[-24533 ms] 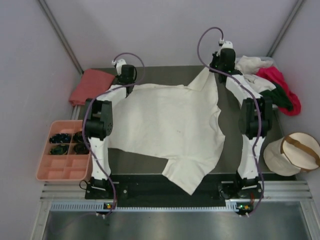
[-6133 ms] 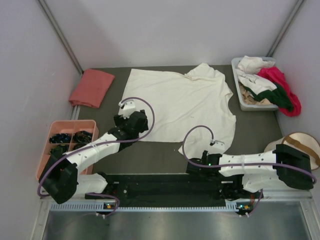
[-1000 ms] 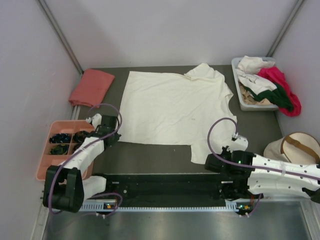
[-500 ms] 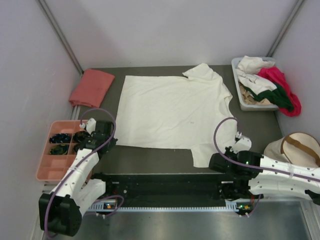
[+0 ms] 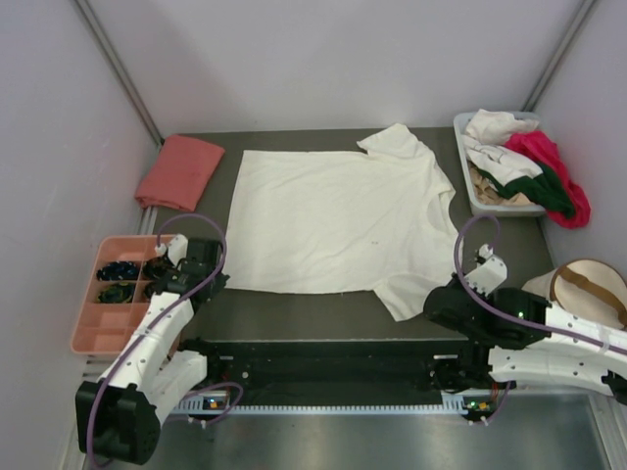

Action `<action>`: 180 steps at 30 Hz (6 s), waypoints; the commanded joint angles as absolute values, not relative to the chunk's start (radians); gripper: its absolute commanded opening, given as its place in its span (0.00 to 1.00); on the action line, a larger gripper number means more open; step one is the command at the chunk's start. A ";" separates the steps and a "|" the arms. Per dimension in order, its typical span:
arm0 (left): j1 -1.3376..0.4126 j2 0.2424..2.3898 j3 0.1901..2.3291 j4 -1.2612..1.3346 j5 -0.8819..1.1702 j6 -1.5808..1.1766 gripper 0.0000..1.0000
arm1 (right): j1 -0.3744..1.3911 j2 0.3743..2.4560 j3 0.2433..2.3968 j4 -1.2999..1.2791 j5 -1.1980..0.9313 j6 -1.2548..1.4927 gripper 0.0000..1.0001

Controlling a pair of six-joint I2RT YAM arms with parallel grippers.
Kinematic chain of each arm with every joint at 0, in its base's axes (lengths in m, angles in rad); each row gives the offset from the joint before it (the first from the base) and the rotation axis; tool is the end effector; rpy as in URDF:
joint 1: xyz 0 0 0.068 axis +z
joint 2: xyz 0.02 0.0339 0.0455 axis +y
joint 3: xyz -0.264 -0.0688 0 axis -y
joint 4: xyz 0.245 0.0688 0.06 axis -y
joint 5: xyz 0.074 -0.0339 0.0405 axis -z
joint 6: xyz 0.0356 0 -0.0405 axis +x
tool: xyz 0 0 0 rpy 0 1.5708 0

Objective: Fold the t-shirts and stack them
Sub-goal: Grap the side of the flattened tshirt closest away from the robot with both arms, then fold the flattened tshirt in 1/3 of the way

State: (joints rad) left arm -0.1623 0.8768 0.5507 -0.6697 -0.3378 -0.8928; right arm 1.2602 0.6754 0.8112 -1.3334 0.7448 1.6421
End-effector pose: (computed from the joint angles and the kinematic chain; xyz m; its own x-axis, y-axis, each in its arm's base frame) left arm 0.1608 -0.0144 0.2045 -0.4997 -0.6628 -0.5577 -0.6609 0.7079 -0.2491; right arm 0.0490 0.0737 0.2779 -0.6027 0.5220 -0.6036 0.3284 0.8516 0.4086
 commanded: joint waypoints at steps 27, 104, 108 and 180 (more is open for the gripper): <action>-0.153 1.184 0.811 -0.443 -0.426 -0.865 0.00 | 0.786 0.727 0.959 -0.984 0.887 0.846 0.00; -0.101 1.672 1.092 -0.239 -0.374 -0.850 0.00 | 0.176 1.585 1.232 -0.316 0.302 0.449 0.00; -0.101 1.690 1.114 -0.241 -0.371 -0.850 0.00 | 0.176 1.592 1.229 -0.314 0.307 0.448 0.00; -0.140 1.408 0.727 -0.212 -0.451 -0.828 0.89 | 0.144 1.115 0.822 -0.433 0.244 0.503 0.58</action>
State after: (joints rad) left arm -0.1364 1.4399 0.7441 -0.2317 -0.4347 -0.8173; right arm 0.1371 1.1740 0.8429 -0.4217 0.2588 0.4866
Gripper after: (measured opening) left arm 0.911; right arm 0.575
